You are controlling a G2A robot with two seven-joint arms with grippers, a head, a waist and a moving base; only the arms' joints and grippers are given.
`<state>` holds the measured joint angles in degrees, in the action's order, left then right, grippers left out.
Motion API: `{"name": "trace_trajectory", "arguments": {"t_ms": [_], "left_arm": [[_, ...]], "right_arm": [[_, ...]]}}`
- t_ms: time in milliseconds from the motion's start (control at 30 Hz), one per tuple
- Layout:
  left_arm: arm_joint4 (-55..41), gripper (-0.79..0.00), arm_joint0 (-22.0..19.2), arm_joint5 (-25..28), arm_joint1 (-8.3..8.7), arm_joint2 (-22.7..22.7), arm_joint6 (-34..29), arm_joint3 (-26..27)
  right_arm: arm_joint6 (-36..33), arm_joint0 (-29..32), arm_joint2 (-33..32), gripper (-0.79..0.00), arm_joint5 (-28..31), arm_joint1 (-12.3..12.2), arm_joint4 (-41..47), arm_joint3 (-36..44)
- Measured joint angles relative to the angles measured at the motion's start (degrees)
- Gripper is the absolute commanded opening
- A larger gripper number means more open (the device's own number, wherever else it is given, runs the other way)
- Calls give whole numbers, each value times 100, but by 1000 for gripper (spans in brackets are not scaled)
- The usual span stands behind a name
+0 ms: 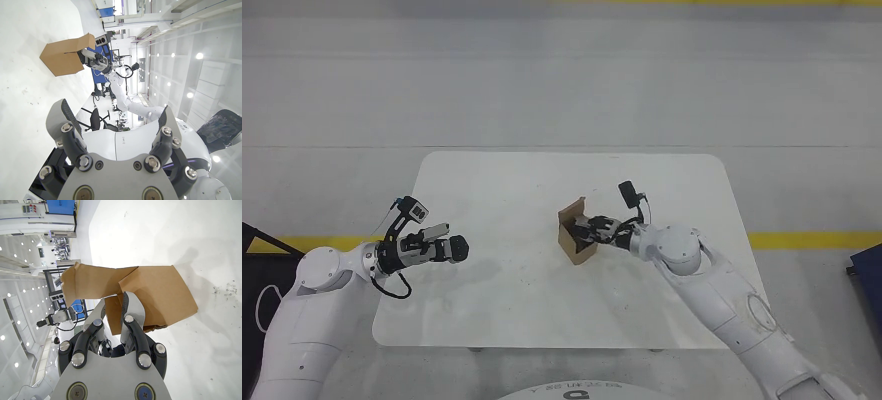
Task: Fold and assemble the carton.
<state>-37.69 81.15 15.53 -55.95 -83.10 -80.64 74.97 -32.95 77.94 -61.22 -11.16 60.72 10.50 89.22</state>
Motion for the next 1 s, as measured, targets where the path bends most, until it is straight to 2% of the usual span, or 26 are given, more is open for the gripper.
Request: {"name": "trace_trajectory", "arguments": {"t_ms": [133,200,267,333,533,733,1000], "left_arm": [[0,0,0,0,0,0,0,0],[0,0,0,0,0,0,0,0],[0,0,0,0,0,0,0,0],[0,0,0,0,0,0,0,0],[0,0,0,0,0,0,0,0],[0,0,0,0,0,0,0,0],[0,0,0,0,0,0,0,0]], "right_arm": [[-236,300,-232,-600,616,-52,170,207],[-395,469,-311,-573,948,-82,138,330],[-379,611,-314,-483,1143,-101,-76,492],[-198,717,-289,-468,1198,-105,-311,622],[-12,866,-297,-496,1186,-97,-357,755],[-147,785,-230,-520,1207,-66,-195,708],[-127,65,206,-526,218,93,-81,133]]}}
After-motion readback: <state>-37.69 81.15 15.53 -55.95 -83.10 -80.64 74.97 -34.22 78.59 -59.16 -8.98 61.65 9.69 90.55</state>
